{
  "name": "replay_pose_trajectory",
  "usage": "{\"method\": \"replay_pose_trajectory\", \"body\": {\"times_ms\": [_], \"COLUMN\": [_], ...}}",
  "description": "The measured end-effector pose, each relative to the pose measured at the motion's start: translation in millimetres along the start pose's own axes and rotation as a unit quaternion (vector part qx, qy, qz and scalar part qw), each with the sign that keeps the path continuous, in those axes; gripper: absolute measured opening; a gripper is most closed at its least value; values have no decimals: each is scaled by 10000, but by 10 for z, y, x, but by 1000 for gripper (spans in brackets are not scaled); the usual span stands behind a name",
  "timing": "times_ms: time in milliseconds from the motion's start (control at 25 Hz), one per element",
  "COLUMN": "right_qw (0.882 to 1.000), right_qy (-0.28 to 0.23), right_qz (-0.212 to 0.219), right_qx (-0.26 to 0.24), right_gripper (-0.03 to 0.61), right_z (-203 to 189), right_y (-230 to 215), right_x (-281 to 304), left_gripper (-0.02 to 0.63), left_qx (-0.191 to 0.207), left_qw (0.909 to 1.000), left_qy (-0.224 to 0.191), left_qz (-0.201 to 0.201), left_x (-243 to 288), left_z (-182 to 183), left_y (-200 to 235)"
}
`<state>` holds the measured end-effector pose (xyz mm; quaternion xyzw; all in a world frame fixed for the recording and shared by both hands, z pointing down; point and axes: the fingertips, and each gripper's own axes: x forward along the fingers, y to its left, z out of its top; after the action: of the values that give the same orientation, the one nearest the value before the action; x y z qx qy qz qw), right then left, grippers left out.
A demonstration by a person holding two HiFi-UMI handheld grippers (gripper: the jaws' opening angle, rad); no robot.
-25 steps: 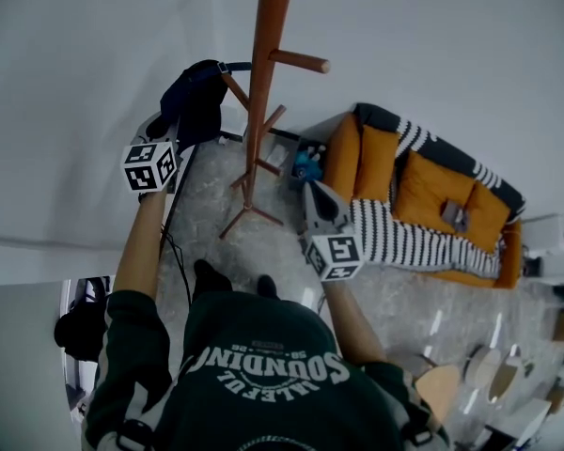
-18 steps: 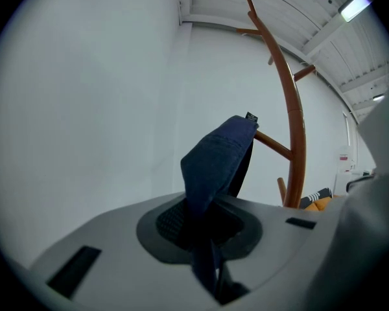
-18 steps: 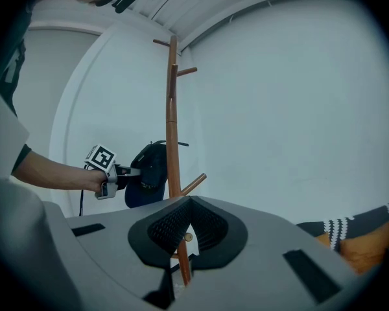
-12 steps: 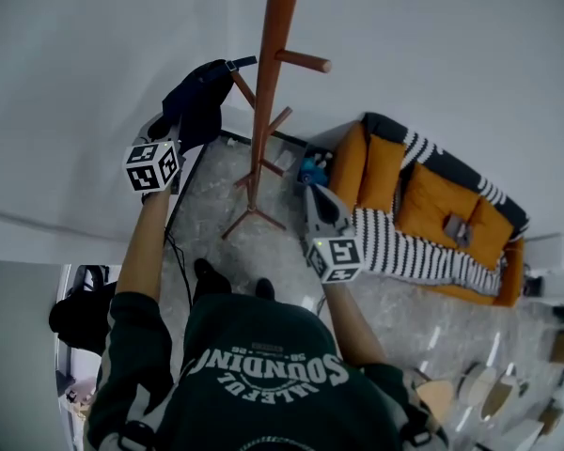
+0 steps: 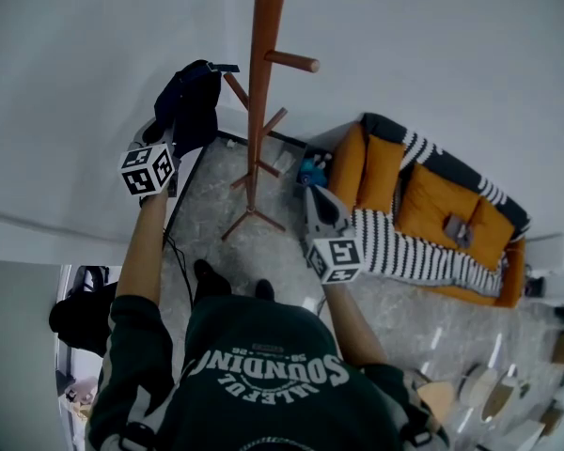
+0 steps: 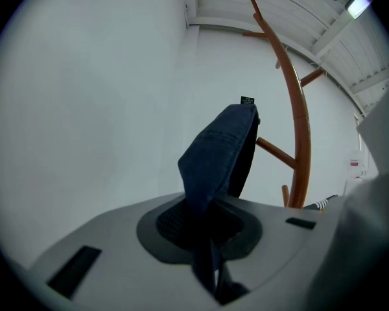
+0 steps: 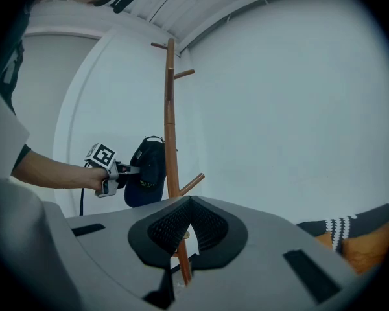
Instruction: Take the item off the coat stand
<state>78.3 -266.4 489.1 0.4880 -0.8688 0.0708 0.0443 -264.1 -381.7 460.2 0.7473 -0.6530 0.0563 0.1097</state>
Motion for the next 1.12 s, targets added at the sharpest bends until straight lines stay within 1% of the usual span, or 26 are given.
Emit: {"method": "replay_pose_trajectory", "body": {"times_ms": [400,600,840,1120], "right_qw": [9991,9976,9959,9931], "right_qy": [83,-38,-34,-20], "right_qz": [423,677,881,1139], "right_qx": [-57,-125,-191,-290], "right_gripper": [0,0,0,0], "right_z": [-52,-25,-58,-39], "right_y": [188,312,444,600], "right_x": [46,40,26,36], "left_gripper": [34,34,34,34], "left_qx": [-142,-153,-177,-200], "left_qw": [9994,9991,9991,9993], "left_qy": [245,339,271,183], "left_qz": [195,219,281,273], "left_x": [-537,-839,-1191,-1539], "left_z": [-527,-744,-844,-930], "left_y": [12,-70,-209,-474]}}
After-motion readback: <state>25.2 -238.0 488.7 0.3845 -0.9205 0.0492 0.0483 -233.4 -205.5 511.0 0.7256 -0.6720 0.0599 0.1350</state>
